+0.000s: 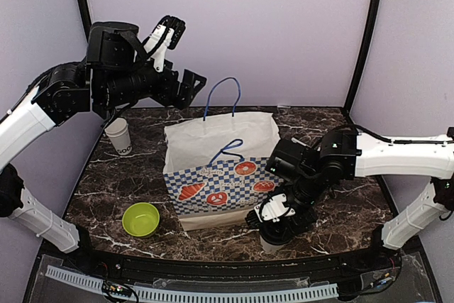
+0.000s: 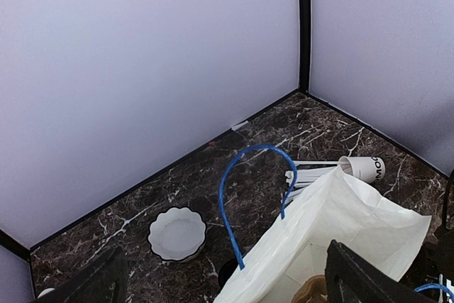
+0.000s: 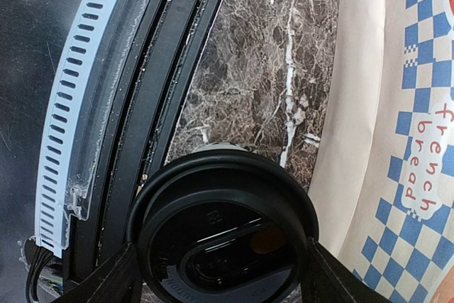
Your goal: Pack the takeout coffee
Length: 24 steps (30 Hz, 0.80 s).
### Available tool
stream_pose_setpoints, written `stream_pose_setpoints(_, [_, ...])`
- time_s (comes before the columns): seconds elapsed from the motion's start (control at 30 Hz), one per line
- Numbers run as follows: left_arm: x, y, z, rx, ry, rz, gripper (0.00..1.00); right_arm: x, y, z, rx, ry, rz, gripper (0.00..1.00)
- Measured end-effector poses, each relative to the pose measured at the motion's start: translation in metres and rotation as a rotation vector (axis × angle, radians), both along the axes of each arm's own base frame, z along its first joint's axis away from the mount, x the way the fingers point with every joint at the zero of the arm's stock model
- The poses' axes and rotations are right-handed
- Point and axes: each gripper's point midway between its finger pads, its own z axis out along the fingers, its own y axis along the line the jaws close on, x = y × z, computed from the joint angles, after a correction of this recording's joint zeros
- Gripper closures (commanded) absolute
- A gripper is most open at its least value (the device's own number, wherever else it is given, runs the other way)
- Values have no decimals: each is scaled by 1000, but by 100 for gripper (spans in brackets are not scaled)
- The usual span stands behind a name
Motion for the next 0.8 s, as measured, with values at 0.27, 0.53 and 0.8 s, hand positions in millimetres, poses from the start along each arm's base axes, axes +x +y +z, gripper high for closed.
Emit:
stream_pose_setpoints(0.27, [0, -1, -3, 3, 5, -2, 1, -1, 0, 0, 0, -11, 7, 25])
stream_pose_setpoints(0.53, [0, -1, -4, 4, 7, -3, 1, -1, 0, 0, 0, -9, 10, 22])
stream_pose_setpoints(0.8, [0, -2, -5, 4, 10, -8, 1, 0, 0, -1, -1, -15, 8, 23])
